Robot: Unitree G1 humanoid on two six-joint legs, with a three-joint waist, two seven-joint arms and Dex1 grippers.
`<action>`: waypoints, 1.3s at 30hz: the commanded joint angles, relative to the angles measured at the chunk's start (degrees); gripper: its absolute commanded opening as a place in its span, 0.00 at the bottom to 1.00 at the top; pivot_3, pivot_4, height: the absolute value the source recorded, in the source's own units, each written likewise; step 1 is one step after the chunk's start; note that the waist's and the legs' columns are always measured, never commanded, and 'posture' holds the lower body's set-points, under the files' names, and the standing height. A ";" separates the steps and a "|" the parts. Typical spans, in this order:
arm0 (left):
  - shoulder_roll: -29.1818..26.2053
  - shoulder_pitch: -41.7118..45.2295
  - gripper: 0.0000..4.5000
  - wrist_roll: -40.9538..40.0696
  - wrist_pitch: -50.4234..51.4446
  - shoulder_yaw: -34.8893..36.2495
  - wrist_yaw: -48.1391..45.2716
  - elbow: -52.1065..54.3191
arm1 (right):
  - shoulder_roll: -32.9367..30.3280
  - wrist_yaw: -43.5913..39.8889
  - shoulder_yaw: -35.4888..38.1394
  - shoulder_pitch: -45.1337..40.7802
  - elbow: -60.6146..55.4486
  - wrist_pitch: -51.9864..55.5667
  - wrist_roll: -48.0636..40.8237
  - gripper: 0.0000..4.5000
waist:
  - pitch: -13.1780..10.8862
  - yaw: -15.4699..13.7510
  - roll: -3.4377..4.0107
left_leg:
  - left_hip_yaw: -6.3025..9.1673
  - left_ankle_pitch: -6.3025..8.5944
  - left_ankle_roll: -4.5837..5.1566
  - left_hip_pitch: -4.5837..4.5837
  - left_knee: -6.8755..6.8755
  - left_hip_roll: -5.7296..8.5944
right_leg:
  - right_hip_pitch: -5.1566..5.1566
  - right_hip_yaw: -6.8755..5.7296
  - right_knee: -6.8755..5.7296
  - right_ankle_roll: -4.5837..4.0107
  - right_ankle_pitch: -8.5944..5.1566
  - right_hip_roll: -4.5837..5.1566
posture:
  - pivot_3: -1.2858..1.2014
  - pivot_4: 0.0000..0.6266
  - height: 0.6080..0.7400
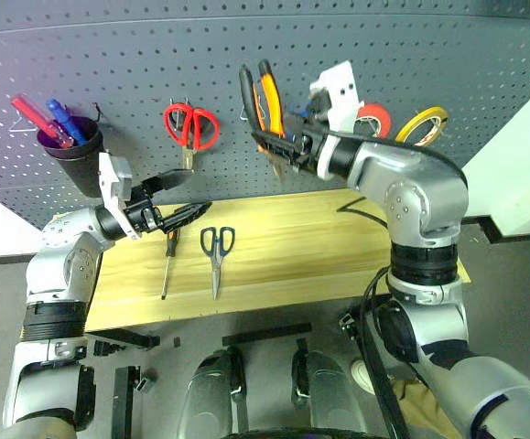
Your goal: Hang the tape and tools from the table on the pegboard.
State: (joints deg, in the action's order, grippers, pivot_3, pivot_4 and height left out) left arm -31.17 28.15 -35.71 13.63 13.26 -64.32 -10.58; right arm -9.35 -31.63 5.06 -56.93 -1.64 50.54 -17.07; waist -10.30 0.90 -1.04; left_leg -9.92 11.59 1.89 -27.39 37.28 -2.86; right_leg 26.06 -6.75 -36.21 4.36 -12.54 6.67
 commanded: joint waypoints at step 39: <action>0.16 -2.29 1.00 -2.15 0.73 4.47 9.45 5.67 | 7.76 12.68 -1.72 -28.82 72.77 -54.89 15.27 0.58 | 3.20 -0.16 -0.12 | 0.00 -0.05 -0.20 0.88 -0.18 0.01 | -0.84 0.05 -0.02 -0.03 -0.01 -0.13 | 0.59 0.02 1.00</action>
State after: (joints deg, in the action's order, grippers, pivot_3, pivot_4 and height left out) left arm -30.85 25.45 -37.89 14.80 17.36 -54.87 -6.12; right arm -1.69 -19.41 3.09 -84.32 72.39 -1.95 -2.07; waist -7.11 0.74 -1.16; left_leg -9.93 11.54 1.69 -26.50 37.10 -2.85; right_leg 25.21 -6.70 -36.23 4.32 -12.55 6.54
